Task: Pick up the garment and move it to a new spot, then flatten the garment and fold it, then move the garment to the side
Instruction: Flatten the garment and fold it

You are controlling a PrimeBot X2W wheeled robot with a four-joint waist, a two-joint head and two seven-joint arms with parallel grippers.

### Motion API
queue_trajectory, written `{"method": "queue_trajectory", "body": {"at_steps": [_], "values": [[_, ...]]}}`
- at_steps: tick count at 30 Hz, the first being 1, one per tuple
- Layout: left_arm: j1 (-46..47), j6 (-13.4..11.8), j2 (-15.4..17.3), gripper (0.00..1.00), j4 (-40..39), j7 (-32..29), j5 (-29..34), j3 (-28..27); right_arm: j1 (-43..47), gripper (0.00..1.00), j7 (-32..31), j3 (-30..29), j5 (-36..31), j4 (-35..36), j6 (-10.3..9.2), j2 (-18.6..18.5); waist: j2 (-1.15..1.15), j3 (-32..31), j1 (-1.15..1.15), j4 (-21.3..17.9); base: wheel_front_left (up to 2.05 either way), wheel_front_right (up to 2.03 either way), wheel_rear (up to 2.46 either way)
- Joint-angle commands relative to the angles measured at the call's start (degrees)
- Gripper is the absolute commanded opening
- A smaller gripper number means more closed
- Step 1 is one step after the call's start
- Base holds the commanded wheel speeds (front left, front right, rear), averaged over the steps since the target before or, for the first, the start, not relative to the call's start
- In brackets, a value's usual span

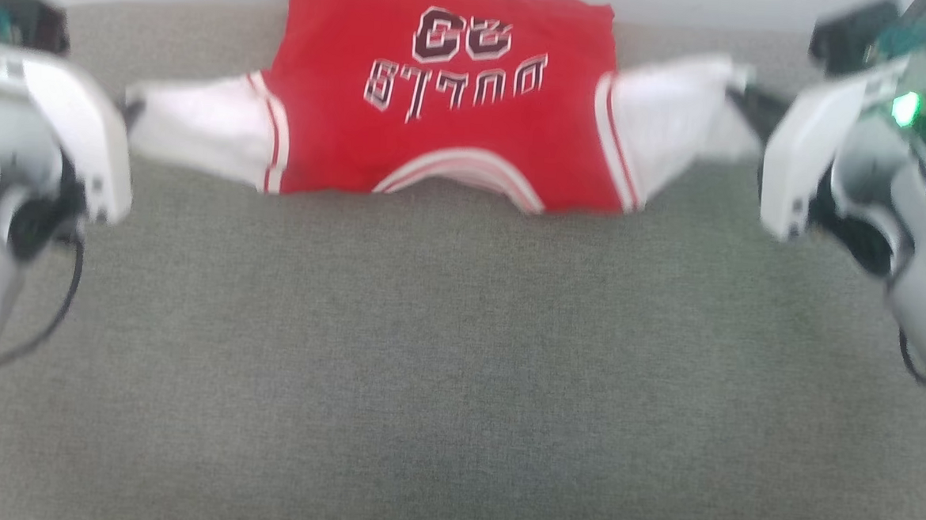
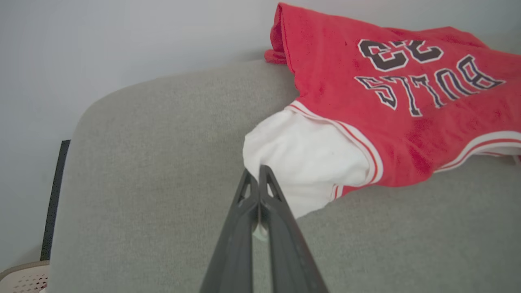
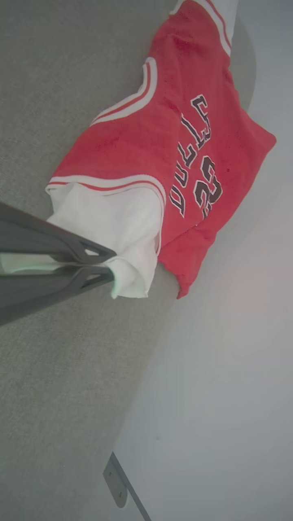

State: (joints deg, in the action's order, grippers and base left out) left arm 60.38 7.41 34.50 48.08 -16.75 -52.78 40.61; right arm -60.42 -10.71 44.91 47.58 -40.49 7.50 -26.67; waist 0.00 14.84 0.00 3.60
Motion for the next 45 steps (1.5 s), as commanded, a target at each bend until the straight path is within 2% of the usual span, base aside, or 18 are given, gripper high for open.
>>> {"method": "queue_trajectory", "body": {"at_steps": [1, 4, 7, 17, 23, 28, 33, 35, 41, 45], "values": [[-2.74, 0.08, 1.36, 0.00, -2.20, -1.18, -0.54, 0.29, 2.38, 0.00, -1.53, 1.02, 1.49, 2.87, -0.02, -1.54, 0.00, -0.84, 0.00, -0.17, 0.00, 0.00, 0.00], [-8.81, -1.82, 4.35, 0.00, -8.34, -3.89, -2.61, 0.09, 6.83, 0.00, -4.30, 2.20, 3.97, 8.75, -0.02, -5.33, 0.00, -1.60, 0.00, -0.46, 0.00, 0.00, 0.00], [-14.99, -5.12, 7.73, 0.00, -16.23, -5.80, -4.52, -0.74, 11.13, 0.00, -7.21, 2.75, 6.23, 14.55, -0.02, -8.59, 0.00, -2.16, 0.00, -0.61, 0.00, 0.00, 0.00], [-33.30, -19.81, 20.50, 0.00, -44.85, -9.25, -10.89, -4.90, 24.16, 0.00, -16.30, -0.32, 11.50, 31.03, -0.01, -17.96, 0.00, -3.40, 0.00, -1.09, 0.00, 0.00, 0.00], [-41.46, -26.60, 26.56, 0.00, -56.42, -10.00, -14.23, -6.96, 31.88, 0.00, -21.28, -4.52, 13.45, 38.55, -0.01, -21.38, 0.00, -4.24, 0.00, -1.34, 0.00, 0.00, 0.00], [-46.76, -30.67, 30.48, 0.00, -62.99, -10.40, -16.12, -7.44, 38.39, 0.00, -25.30, -8.97, 13.45, 43.68, -0.01, -22.57, 0.00, -4.50, 0.00, -1.47, 0.00, 0.00, 0.00], [-51.24, -33.08, 32.67, 0.00, -65.71, -10.59, -17.86, -7.36, 45.09, 0.00, -29.60, -13.34, 12.92, 47.77, -0.01, -21.85, 0.00, -4.31, 0.00, -1.46, 0.00, 0.00, 0.00], [-52.72, -33.62, 32.49, 0.00, -65.78, -10.09, -18.87, -7.26, 47.68, 0.00, -31.13, -14.96, 12.44, 48.73, -0.01, -21.09, 0.00, -4.12, 0.00, -1.43, 0.00, 0.00, 0.00], [-55.12, -32.66, 30.89, 0.00, -64.14, -8.93, -19.70, -6.14, 52.31, 0.00, -33.45, -18.21, 9.35, 49.55, -0.01, -17.59, 0.00, -3.51, 0.00, -1.34, 0.00, 0.00, 0.00], [-54.90, -31.31, 28.26, 0.00, -61.40, -7.56, -18.73, -5.17, 53.56, 0.00, -33.38, -19.24, 5.09, 48.55, -0.01, -14.02, 0.00, -2.53, 0.00, -1.25, 0.00, 0.00, 0.00]]}}
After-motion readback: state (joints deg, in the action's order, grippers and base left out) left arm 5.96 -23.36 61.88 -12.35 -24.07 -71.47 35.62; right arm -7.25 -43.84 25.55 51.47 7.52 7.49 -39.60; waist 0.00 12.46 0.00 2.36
